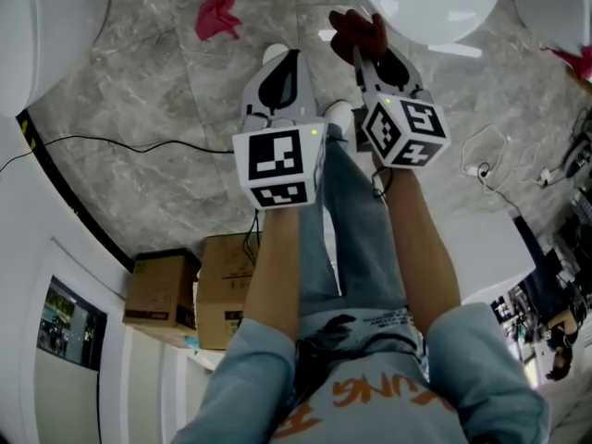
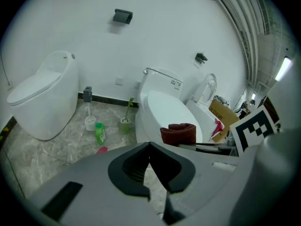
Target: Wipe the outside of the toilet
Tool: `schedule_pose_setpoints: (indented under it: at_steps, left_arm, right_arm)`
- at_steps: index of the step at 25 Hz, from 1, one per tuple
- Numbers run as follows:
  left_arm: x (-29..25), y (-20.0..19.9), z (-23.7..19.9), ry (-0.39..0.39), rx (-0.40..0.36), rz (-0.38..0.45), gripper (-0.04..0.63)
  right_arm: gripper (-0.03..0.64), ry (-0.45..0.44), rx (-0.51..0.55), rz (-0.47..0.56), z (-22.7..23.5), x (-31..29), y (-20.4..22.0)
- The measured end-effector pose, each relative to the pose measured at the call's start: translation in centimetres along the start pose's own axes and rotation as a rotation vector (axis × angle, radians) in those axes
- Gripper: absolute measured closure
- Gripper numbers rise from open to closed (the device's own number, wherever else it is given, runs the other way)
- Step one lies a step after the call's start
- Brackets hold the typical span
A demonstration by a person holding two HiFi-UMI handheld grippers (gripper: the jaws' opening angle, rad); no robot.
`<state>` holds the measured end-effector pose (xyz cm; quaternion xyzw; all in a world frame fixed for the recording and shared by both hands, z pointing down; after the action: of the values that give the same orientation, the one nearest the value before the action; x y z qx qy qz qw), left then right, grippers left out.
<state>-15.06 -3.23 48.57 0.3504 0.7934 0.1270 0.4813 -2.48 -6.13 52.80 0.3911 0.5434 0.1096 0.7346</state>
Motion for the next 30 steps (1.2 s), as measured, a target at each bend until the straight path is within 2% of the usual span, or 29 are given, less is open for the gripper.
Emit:
schedule_pose_setpoints:
  at_steps: [8, 16, 22, 30]
  left_arm:
    - [-2.9, -2.5, -3.3, 0.006, -0.004, -0.042, 0.601]
    - [-5.5, -4.7, -5.5, 0.03, -0.045, -0.094, 0.601]
    - [-6.9, -6.0, -7.6, 0.011, -0.042, -0.097, 0.601]
    - [-7.6, -3.2, -5.7, 0.03, -0.075, -0.139, 0.601]
  right_arm:
    - [0.534, 0.036, -0.045, -0.03, -0.6, -5.4, -0.5]
    - [0.534, 0.118, -0.094, -0.055, -0.4, -9.8, -1.5]
    - [0.535, 0.165, -0.182, -0.069, 0.7, -11.2, -0.8]
    - [0.535, 0.186, -0.258, -0.061, 1.7, -9.5, 1.0]
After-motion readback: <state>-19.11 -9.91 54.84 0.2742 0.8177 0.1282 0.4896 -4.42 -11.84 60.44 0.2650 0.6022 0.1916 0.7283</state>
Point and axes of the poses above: the fingertips, and each gripper's own axes: x backward along the fingers, z to its right, y out of its underside, the point moved 2 cm from there along x, backward along the fingers, and after that the axes turned 15 degrees about x, right-handed, at the moved point
